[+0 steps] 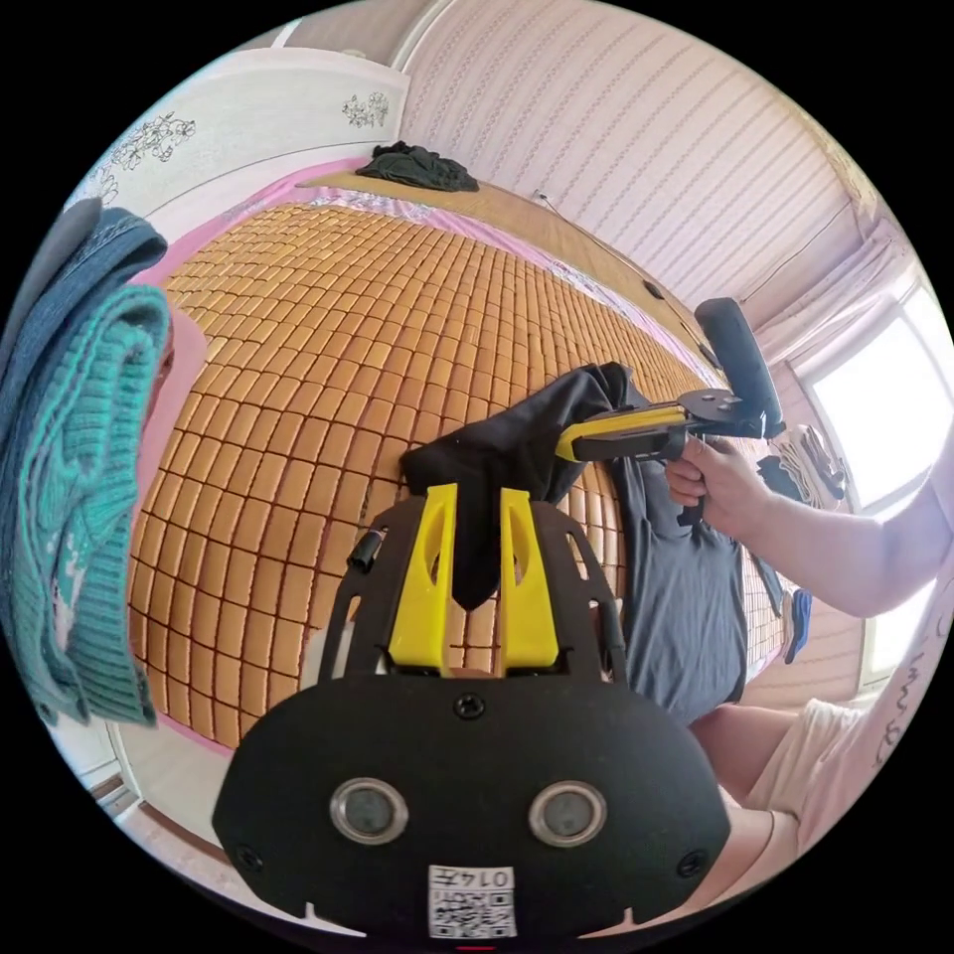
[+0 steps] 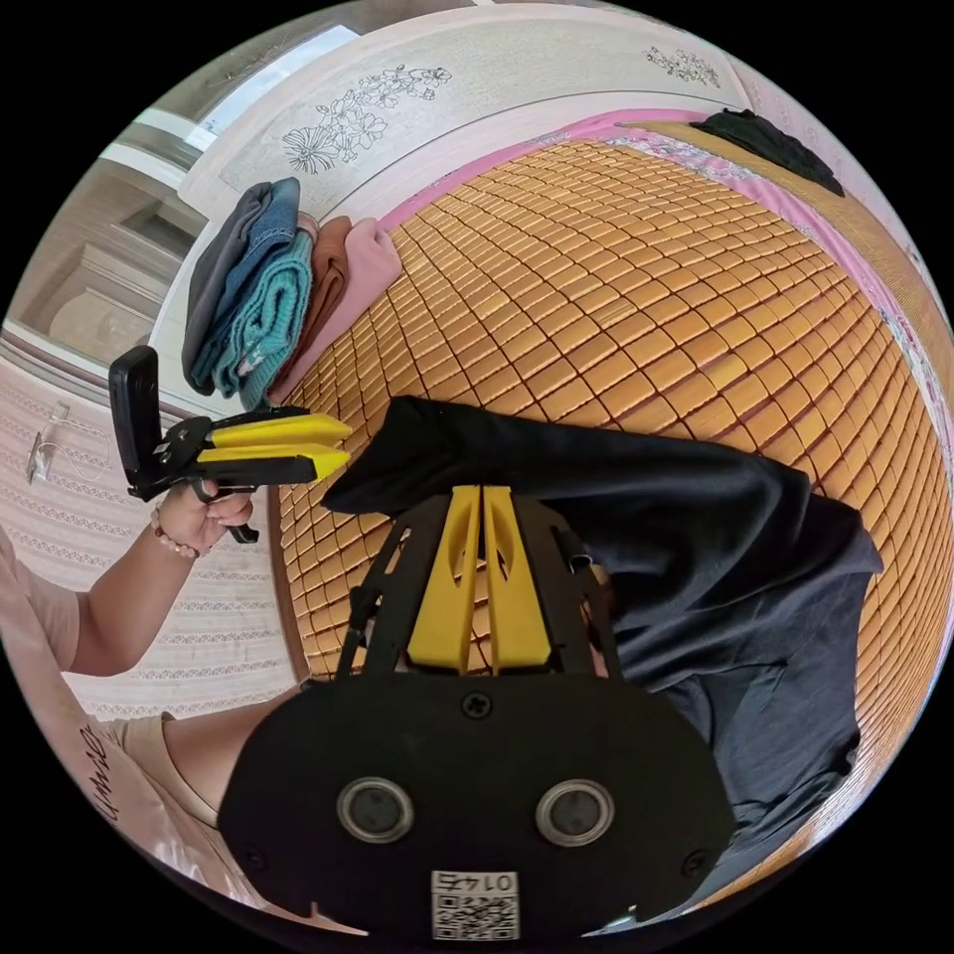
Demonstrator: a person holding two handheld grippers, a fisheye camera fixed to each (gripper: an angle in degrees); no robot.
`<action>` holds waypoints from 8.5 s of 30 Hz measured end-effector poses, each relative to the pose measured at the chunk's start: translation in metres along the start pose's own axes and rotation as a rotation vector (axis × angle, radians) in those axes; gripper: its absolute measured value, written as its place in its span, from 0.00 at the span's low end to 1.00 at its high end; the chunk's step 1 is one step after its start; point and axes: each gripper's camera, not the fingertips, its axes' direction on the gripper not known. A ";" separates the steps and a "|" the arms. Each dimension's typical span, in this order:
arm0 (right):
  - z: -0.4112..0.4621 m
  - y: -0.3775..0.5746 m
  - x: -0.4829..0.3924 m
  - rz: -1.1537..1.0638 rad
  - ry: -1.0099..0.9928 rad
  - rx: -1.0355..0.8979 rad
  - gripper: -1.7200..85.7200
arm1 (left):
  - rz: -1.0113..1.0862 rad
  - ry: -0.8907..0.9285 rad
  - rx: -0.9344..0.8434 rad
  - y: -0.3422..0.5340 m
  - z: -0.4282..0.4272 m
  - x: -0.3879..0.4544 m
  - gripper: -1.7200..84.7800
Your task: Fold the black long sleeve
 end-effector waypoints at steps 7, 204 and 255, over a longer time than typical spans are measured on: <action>-0.002 0.022 0.010 0.024 -0.023 0.004 0.03 | 0.013 0.024 -0.143 -0.017 0.051 0.021 0.12; -0.156 0.716 -0.101 0.614 0.313 0.398 0.10 | 1.069 0.452 -0.334 0.204 0.111 0.482 0.02; -0.117 0.712 -0.120 0.457 0.440 0.147 0.01 | 0.896 0.135 -0.426 0.177 0.203 0.518 0.01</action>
